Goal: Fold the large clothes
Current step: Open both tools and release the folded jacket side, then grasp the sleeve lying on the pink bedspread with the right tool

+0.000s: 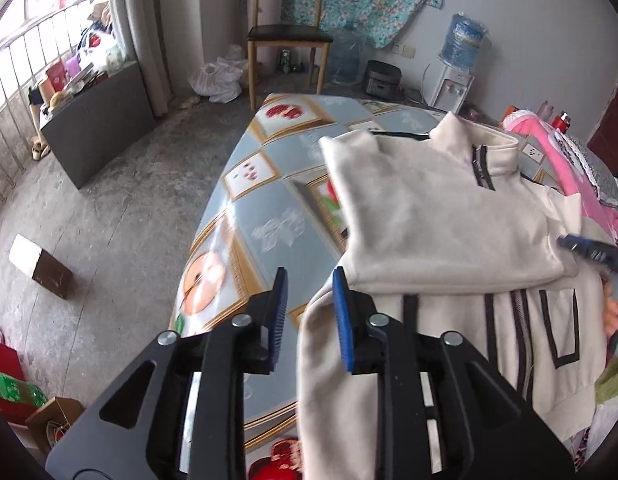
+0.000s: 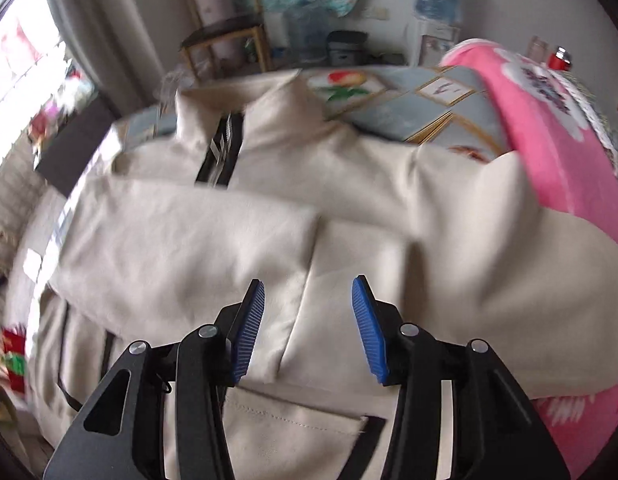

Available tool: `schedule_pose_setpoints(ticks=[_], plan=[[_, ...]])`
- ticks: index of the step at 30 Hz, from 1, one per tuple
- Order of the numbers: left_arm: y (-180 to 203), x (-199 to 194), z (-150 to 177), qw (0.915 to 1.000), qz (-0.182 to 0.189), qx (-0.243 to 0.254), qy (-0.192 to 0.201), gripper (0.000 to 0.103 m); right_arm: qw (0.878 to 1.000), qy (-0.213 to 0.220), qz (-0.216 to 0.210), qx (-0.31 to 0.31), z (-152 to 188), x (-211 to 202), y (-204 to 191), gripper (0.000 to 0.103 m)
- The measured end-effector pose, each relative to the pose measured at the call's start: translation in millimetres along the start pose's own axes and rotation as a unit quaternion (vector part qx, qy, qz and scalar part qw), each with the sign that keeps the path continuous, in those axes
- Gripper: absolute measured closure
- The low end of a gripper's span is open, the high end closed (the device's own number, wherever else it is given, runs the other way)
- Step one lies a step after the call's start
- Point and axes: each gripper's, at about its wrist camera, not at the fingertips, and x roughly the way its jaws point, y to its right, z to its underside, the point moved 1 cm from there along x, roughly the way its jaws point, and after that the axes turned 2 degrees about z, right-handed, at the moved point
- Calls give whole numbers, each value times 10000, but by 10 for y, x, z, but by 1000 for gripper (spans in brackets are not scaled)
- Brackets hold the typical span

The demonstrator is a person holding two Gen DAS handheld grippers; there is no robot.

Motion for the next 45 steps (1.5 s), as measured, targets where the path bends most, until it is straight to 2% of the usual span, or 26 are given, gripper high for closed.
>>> schedule_pose_setpoints(ticks=[2,3,5,6,9,10,13,16,20,23,28,32,38,41,45], plan=[[178,80,-79,9999,54,124,-73,74,9993,-192,217,-225,113,167,-75,58],[272,131,-119,9997,60,185,-112,73,9992,-68,276,-273,143,144,-99,57],[432,208,-180,9994,33,323,-140,62,9994,17,229,-264,154,40,-115,57],[553,264,-227,9990,21,422,-138,58,9995,92,149,-258,153,-10,-124,56],[815,397,-302,9979,34,628,-153,48,9994,256,34,-220,184,-96,-105,42],[917,473,-326,9975,33,675,-200,44,9995,218,13,-208,206,-74,-97,41],[1097,676,-324,9968,97,687,-405,44,9999,-59,8,-125,269,80,-35,41],[1224,938,-267,9950,10,670,-747,44,9998,121,-143,49,288,-80,51,41],[1285,1162,-183,9934,-59,630,-957,44,9976,447,-408,343,336,-429,288,41],[1277,1295,-115,9917,-120,569,-1145,43,9953,584,-397,658,436,-669,612,35],[1259,1280,-56,9935,-86,620,-952,41,9874,659,79,1435,711,-993,1431,33],[1254,1272,-47,9938,-71,637,-905,40,9715,575,358,2272,965,-1143,2111,33],[1250,1279,-58,9935,-36,669,-924,39,9331,575,600,3498,1354,-1271,3048,33],[1249,1284,-67,9931,-31,675,-954,39,9010,619,364,4279,1530,-1221,3522,33],[1256,1284,-70,9931,-22,673,-964,39,8669,670,241,4933,1661,-1134,3939,33]])
